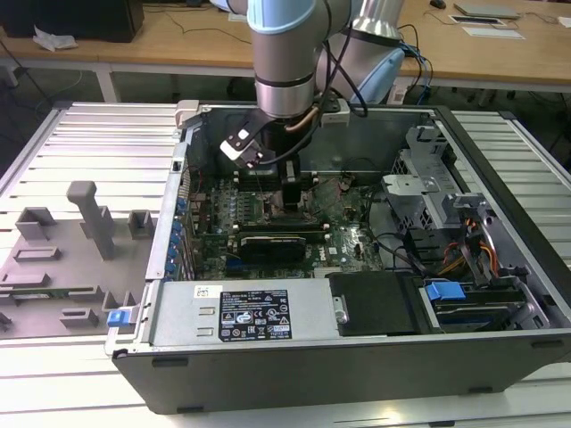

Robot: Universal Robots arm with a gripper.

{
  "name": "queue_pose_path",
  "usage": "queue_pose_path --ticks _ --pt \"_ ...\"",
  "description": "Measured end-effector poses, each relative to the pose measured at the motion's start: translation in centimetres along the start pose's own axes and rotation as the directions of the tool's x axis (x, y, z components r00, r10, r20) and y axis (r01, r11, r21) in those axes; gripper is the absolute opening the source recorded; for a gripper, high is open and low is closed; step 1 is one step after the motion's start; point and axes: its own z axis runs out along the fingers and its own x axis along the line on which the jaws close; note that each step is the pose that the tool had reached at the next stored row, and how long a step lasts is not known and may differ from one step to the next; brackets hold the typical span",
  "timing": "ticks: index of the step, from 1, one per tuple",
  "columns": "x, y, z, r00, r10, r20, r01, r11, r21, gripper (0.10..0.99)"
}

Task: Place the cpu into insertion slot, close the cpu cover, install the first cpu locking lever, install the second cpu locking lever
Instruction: 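Place the cpu into insertion slot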

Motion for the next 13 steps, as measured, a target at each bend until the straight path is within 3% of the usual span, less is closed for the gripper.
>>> queue_pose_path --ticks 13 --pt "0.09 -0.29 1.11 0.9998 0.022 0.0005 -0.022 0.9998 0.001 0.541"
